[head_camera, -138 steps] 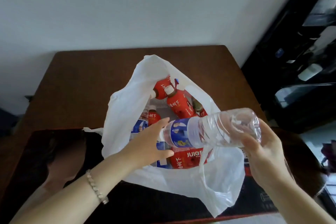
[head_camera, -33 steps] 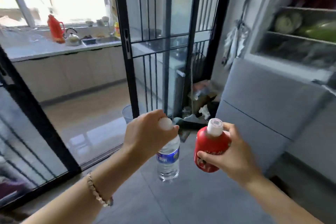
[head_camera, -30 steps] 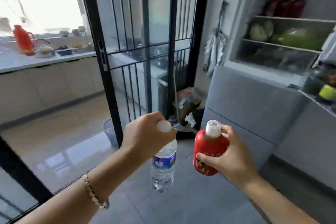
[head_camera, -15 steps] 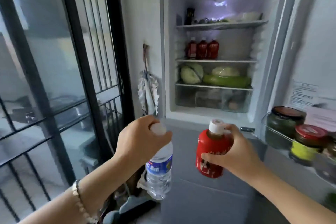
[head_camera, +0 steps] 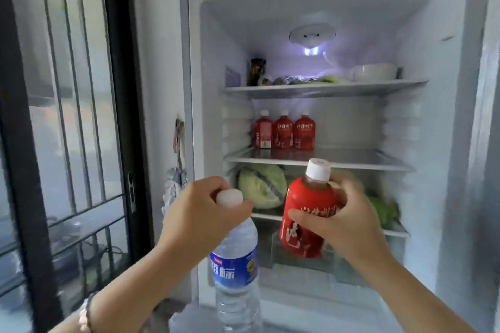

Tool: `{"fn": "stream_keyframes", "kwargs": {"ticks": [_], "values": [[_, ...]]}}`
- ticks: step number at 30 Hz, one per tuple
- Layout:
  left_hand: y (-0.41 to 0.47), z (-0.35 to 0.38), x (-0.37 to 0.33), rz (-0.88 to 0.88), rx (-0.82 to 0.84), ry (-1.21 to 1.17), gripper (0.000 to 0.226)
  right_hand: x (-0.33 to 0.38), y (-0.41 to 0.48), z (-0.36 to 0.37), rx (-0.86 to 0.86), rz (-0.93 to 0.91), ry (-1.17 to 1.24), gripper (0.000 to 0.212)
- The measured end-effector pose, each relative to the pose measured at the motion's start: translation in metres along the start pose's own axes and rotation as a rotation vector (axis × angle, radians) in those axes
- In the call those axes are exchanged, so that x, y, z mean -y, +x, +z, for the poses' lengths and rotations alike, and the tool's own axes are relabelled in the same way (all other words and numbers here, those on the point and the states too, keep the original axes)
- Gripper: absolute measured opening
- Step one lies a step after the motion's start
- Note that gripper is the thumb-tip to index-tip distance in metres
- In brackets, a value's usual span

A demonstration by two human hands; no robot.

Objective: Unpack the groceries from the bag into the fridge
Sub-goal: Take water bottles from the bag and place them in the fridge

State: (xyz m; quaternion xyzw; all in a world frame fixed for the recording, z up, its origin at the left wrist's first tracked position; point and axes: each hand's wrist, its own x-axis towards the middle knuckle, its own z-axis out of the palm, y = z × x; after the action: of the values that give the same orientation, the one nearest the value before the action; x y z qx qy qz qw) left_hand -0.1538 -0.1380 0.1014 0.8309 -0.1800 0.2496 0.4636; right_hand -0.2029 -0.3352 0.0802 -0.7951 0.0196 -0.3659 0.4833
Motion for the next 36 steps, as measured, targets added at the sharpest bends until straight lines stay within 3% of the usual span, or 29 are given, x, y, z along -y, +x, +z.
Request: {"fn": "stream_keyframes", "kwargs": {"ticks": [6, 11, 16, 20, 24, 28, 36], "values": [[0.086, 0.033, -0.002, 0.062, -0.138, -0.102, 0.022, 0.001, 0.126, 0.013, -0.115, -0.127, -0.002, 0.066], [0.132, 0.048, 0.008, 0.1, -0.084, -0.031, 0.023, -0.015, 0.206, 0.035, -0.09, -0.086, -0.13, 0.065], [0.154, 0.053, 0.03, 0.097, -0.07, 0.014, 0.025, -0.046, 0.264, 0.069, 0.021, 0.026, -0.211, 0.086], [0.163, 0.056, 0.045, 0.089, -0.041, 0.009, 0.026, -0.053, 0.29, 0.094, 0.096, 0.051, -0.241, 0.087], [0.174, 0.057, 0.049, 0.114, -0.015, 0.001, 0.026, -0.047, 0.311, 0.104, 0.381, 0.235, -0.333, 0.124], [0.186, 0.058, 0.049, 0.12, -0.01, -0.02, 0.025, -0.055, 0.32, 0.112, 0.42, 0.338, -0.37, 0.099], [0.189, 0.06, 0.055, 0.123, -0.021, 0.011, 0.026, -0.071, 0.346, 0.159, 0.407, 0.225, -0.397, 0.082]]}}
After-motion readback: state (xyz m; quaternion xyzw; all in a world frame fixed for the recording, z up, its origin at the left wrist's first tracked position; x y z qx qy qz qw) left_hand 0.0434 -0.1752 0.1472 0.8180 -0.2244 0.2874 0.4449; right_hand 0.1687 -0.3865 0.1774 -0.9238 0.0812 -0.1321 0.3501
